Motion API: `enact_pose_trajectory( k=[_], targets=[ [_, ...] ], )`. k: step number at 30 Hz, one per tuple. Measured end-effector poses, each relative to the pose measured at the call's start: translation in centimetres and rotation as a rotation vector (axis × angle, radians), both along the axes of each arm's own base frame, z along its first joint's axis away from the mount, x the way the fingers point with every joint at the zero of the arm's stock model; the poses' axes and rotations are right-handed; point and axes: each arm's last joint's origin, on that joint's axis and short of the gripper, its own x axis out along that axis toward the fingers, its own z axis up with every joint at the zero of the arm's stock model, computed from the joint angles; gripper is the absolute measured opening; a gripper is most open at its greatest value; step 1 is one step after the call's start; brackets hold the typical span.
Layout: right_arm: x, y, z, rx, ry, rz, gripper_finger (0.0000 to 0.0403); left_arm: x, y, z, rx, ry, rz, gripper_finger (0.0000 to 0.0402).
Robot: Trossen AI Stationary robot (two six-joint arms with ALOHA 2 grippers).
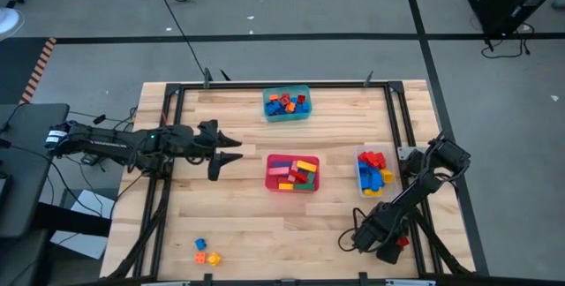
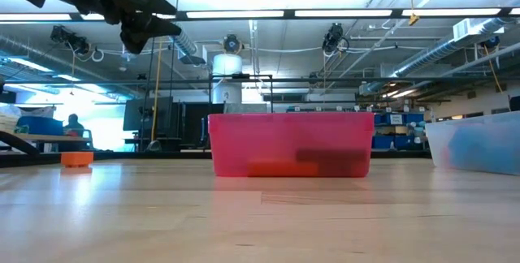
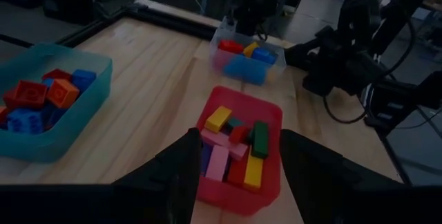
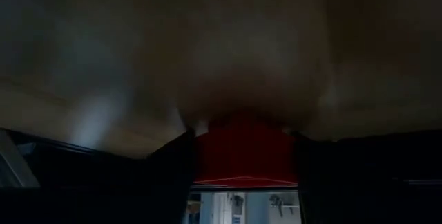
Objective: Sort blocks by size
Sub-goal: Put the red game 4 stud piece into the blue bin
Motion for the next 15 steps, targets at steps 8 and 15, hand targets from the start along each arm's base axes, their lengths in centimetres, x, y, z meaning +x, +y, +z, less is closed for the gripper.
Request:
enact_pose_trajectory(
  k=[8, 15],
  targets=[
    [0.8, 0.8, 0.7, 0.051, -0.07, 0.033, 0.0204, 0.1, 0.0, 0.3, -0.002, -0.035, 0.0, 0.0202],
    [3.6, 1.8, 4.5, -0.014, -0.492, 0.11, 0.0212, 0.1, 0.0, 0.3, -0.002, -0.036, 0.0, 0.0202]
  ],
)
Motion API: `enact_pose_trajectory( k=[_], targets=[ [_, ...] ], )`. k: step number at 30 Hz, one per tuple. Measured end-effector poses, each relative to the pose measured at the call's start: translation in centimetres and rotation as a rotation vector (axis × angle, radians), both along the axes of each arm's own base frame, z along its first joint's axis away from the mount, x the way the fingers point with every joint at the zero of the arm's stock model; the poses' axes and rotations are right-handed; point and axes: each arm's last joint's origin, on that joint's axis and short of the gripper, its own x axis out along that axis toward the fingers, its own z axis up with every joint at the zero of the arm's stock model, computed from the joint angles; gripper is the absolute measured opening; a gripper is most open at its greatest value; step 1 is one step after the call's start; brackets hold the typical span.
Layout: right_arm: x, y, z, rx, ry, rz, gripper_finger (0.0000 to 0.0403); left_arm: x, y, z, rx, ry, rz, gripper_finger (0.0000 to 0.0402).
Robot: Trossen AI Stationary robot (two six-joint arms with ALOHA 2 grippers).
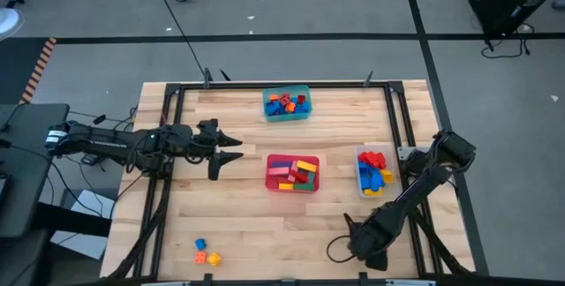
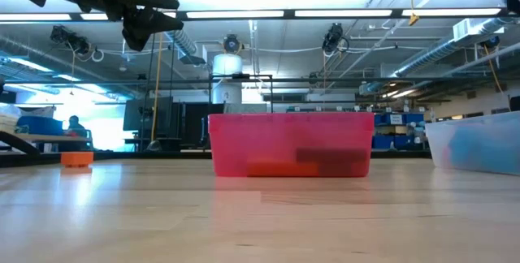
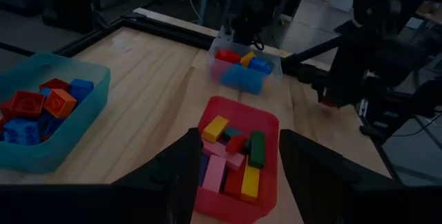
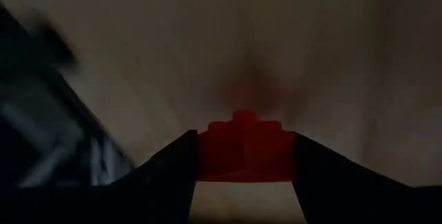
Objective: Sort blocks by size
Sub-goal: Put the red game 4 stud piece into the blue bin
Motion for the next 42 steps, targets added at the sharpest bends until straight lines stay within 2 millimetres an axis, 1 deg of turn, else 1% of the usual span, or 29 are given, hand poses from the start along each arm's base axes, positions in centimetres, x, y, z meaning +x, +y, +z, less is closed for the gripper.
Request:
enact_pose_trajectory(
  k=[5, 10, 13, 17, 20, 22, 24, 27, 29, 33, 36, 39, 42],
  targets=[
    [1.8, -0.9, 2.2, -0.158, -0.36, -0.059, 0.0209, 0.0, 0.0, 0.2, -0.001, -0.023, -0.001, 0.0202],
    [3.1, -2.3, 2.7, -0.38, -0.589, -0.15, 0.0209, 0.1, 0.0, 0.4, -0.003, -0.045, -0.001, 0.0202],
    [4.0, -3.4, 2.8, -0.467, -0.651, -0.231, 0.0209, 0.1, 0.0, 0.4, -0.002, -0.042, -0.001, 0.0202],
    [5.5, -5.5, 3.0, -0.609, -0.734, -0.36, 0.0209, 0.1, 0.0, 0.4, -0.002, -0.043, 0.0, 0.0202],
    [6.8, -7.4, 3.3, -0.631, -0.75, -0.394, 0.0209, 0.1, 0.0, 0.4, 0.027, -0.04, -0.004, 0.0202],
    [7.5, -8.7, 4.0, -0.593, -0.742, -0.395, 0.021, 0.1, 0.1, 0.4, 0.034, -0.039, 0.015, 0.0202],
    [8.0, -10.1, 5.2, -0.565, -0.762, -0.421, 0.021, 0.1, 0.1, 0.4, 0.042, -0.038, 0.043, 0.0202],
    [8.4, -12.3, 7.6, -0.543, -0.856, -0.456, 0.021, 0.0, 0.2, 0.4, 0.089, -0.029, 0.068, 0.0202],
    [8.7, -14.1, 9.3, -0.537, -0.925, -0.489, 0.021, 0.0, 0.3, 0.4, 0.132, -0.023, 0.082, 0.0202],
    [9.0, -18.5, 12.0, -0.498, -1.019, -0.634, 0.021, 0.0, 0.6, 0.4, 0.175, -0.014, 0.154, 0.0202],
    [9.4, -21.9, 13.6, -0.486, -1.034, -0.729, 0.021, 0.0, 1.0, 0.4, 0.252, 0.005, 0.182, 0.0202],
    [10.7, -24.9, 15.3, -0.526, -1.047, -0.734, 0.021, -0.1, 1.5, 0.3, 0.328, 0.03, 0.209, 0.0202],
    [12.9, -27.8, 16.4, -0.575, -1.015, -0.704, 0.021, -0.2, 2.2, 0.3, 0.345, 0.044, 0.264, 0.0202]
  ],
)
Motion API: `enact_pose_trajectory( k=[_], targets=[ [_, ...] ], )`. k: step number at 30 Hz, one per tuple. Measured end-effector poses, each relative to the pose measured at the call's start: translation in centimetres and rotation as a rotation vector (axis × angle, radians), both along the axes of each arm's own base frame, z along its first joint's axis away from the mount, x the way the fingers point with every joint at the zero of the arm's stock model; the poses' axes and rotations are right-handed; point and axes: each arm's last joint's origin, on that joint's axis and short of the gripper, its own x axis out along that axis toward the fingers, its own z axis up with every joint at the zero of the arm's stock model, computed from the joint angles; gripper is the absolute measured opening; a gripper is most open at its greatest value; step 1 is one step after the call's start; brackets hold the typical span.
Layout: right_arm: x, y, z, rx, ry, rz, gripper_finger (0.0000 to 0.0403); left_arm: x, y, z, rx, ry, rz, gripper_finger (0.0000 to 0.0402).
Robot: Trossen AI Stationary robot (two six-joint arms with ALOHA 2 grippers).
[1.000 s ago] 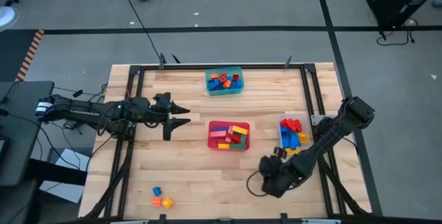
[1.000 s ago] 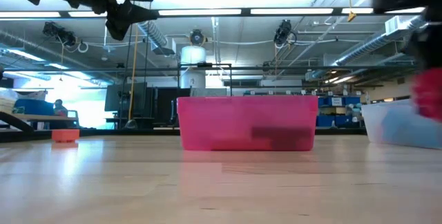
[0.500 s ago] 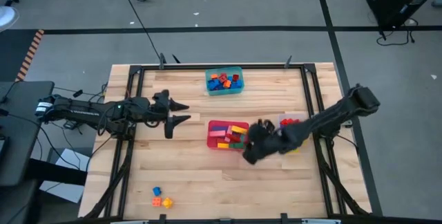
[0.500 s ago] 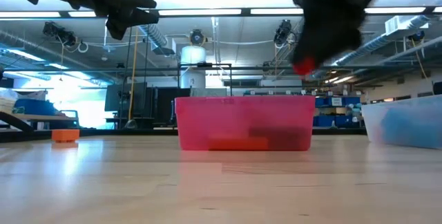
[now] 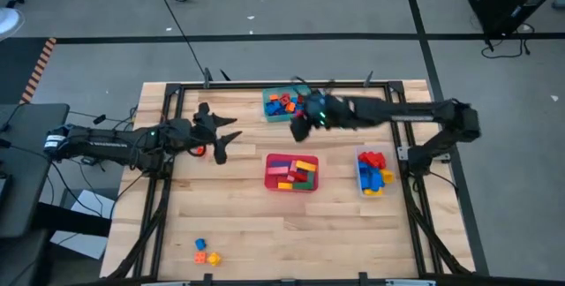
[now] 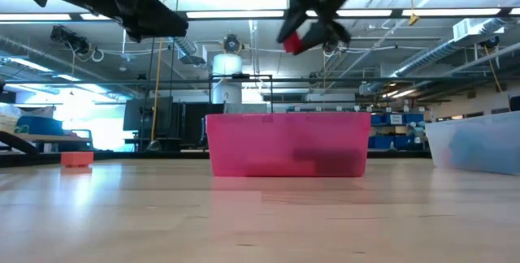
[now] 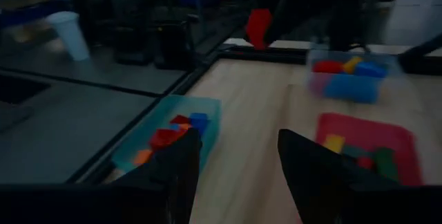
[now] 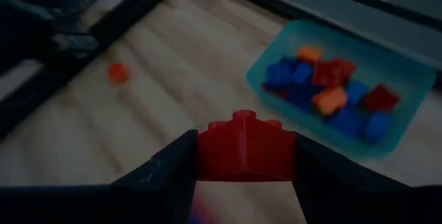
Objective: Sort blocks by size
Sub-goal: Put the red game 4 stud piece into the blue bin, then put the orange 4 stud game piece into the red bin
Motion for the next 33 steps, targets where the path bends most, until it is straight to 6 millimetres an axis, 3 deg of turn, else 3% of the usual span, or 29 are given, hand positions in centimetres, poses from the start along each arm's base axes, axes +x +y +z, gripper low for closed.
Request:
enact_pose_trajectory(
  k=[4, 8, 16, 22, 33],
  targets=[
    [3.3, -3.9, -0.2, -0.016, 0.116, -0.019, 0.021, -0.1, 0.8, -0.1, 0.018, 0.021, 0.046, 0.0202],
    [5.6, -8.1, -2.6, 0.045, 0.258, -0.072, 0.0212, -0.2, 1.3, -0.3, 0.018, 0.04, 0.075, 0.0202],
    [6.6, -14.4, -7.8, 0.191, 0.417, -0.223, 0.0216, -0.5, 1.8, -0.8, 0.01, 0.101, 0.106, 0.0202],
    [6.2, -16.2, -9.6, 0.285, 0.413, -0.271, 0.024, -0.8, 2.5, -1.1, 0.003, 0.134, 0.148, 0.0202],
    [6.0, -16.3, -9.6, 0.289, 0.407, -0.268, 0.0266, -1.1, 3.1, -1.5, -0.005, 0.176, 0.185, 0.0202]
  ],
)
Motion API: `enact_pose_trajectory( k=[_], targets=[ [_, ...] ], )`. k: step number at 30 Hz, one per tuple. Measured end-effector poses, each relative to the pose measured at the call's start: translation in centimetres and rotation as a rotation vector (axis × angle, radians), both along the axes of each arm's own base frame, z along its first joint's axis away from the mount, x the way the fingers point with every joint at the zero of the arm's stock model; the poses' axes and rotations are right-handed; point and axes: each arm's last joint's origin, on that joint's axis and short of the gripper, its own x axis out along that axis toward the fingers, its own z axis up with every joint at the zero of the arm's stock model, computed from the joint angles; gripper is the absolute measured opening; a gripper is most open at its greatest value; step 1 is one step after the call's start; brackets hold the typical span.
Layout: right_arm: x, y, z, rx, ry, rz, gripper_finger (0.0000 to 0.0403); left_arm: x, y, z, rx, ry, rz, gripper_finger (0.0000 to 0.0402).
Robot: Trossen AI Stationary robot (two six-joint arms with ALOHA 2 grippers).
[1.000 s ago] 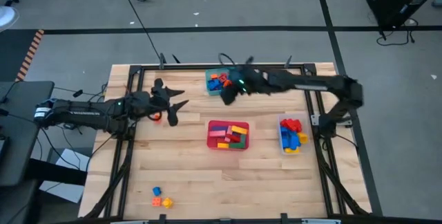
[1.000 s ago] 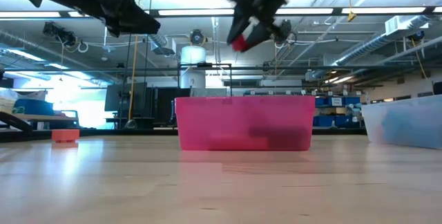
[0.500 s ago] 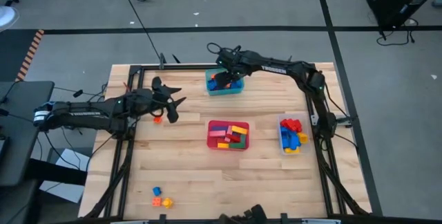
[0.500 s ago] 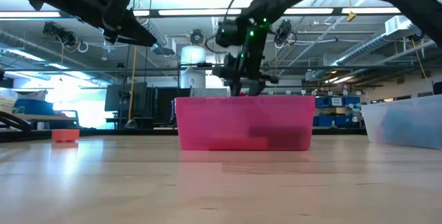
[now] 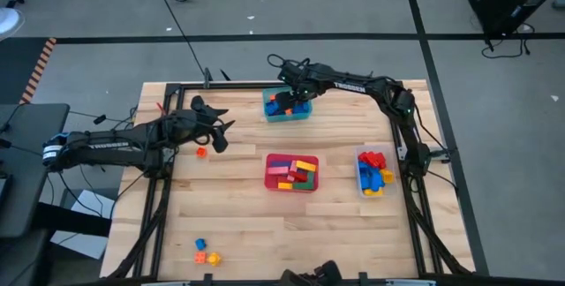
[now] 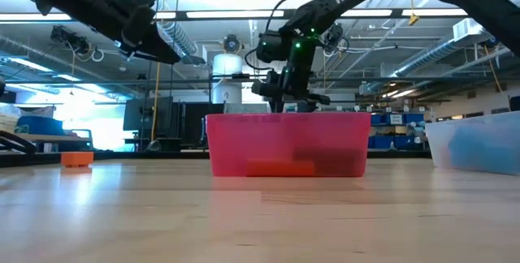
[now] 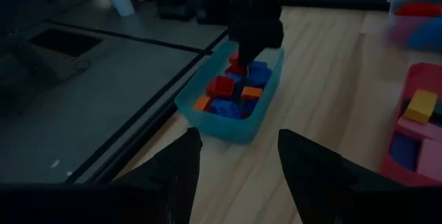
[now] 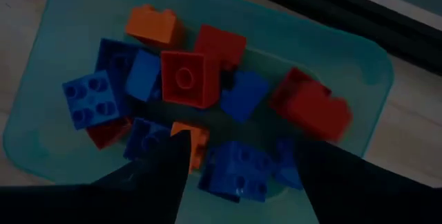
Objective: Sort blocks by size
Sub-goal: Put the orange 4 stud game piece into the red bin
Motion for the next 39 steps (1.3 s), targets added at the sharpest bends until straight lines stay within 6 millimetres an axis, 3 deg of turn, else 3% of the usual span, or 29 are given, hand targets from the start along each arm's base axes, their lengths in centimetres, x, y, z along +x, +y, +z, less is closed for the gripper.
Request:
enact_pose_trajectory(
  k=[8, 12, 17, 21, 29, 33, 39],
  targets=[
    [0.0, 2.9, 3.2, -0.027, -0.025, 0.116, 0.0247, -0.1, 0.0, -0.3, 0.039, 0.066, -0.024, 0.0202],
    [0.5, 6.4, 4.9, -0.08, -0.03, 0.307, 0.0243, -0.1, -0.1, -0.3, 0.053, 0.077, -0.036, 0.0202],
    [-0.3, 11.5, 4.9, -0.122, -0.03, 0.43, 0.0244, 0.0, -0.5, -0.3, 0.049, 0.079, -0.072, 0.0202],
    [-2.7, 15.5, 4.6, -0.155, -0.08, 0.431, 0.0241, 0.1, -1.1, 0.6, 0.041, 0.099, -0.116, 0.0202],
    [-10.0, 22.5, 4.1, -0.115, -0.254, 0.381, 0.0243, -0.5, -2.5, 4.8, -0.017, 0.124, -0.157, 0.0202],
    [-13.1, 25.8, 4.6, -0.176, -0.385, 0.383, 0.0242, -0.9, -3.6, 6.6, -0.098, 0.226, -0.178, 0.0202],
    [-16.2, 28.2, 4.7, -0.251, -0.47, 0.431, 0.0243, -0.3, -5.4, 7.6, -0.216, 0.405, -0.127, 0.0202]
  ],
)
